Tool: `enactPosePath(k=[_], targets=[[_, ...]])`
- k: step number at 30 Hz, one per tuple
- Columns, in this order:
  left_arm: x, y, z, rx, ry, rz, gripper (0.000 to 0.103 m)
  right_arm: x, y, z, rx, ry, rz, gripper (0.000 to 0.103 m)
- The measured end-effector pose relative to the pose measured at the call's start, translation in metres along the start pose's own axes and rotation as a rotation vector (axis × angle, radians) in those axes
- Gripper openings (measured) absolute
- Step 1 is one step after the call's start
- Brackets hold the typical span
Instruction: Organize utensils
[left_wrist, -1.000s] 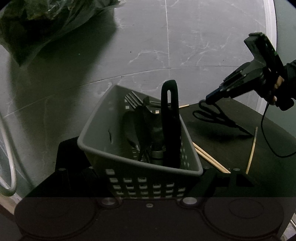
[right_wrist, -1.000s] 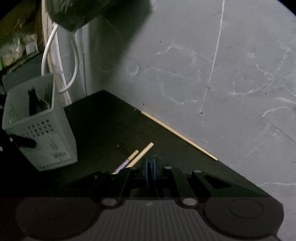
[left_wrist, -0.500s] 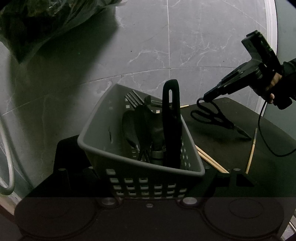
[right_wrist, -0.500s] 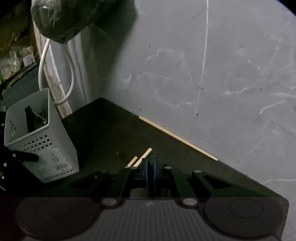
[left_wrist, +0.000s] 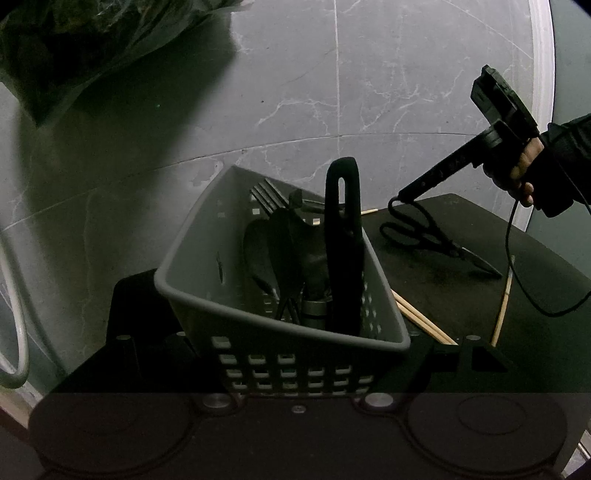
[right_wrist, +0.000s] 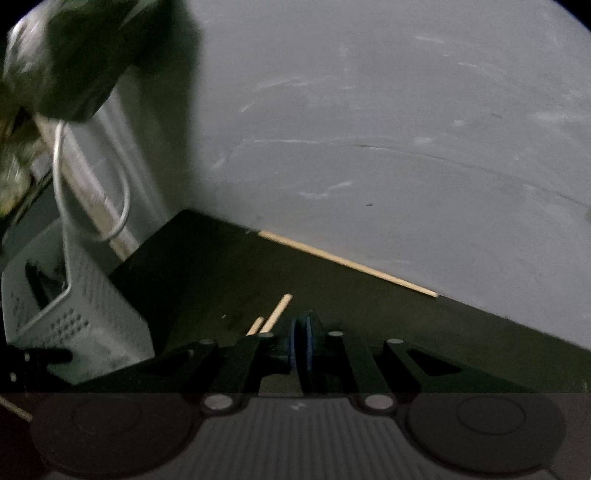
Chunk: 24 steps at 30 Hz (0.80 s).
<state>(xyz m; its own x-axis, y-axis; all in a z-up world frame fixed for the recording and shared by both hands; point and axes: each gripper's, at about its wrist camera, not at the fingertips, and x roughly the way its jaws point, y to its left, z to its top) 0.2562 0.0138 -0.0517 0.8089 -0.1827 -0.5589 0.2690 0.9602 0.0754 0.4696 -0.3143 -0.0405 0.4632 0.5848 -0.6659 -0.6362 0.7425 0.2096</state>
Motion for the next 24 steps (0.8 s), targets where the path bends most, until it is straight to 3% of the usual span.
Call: enactPosePath(k=[4, 11, 24], targets=[[0.001, 0.000, 0.000, 0.002, 0.001, 0.000, 0.079, -0.001, -0.016, 0.001, 0.051, -0.013, 0.002, 0.007], [0.001, 0.001, 0.000, 0.005, 0.000, 0.002, 0.079, 0.003, -0.015, -0.001, -0.006, 0.037, -0.039, 0.007], [0.001, 0.000, 0.000, 0.004, 0.001, 0.006, 0.079, -0.005, -0.022, -0.005, 0.038, -0.008, -0.032, 0.007]])
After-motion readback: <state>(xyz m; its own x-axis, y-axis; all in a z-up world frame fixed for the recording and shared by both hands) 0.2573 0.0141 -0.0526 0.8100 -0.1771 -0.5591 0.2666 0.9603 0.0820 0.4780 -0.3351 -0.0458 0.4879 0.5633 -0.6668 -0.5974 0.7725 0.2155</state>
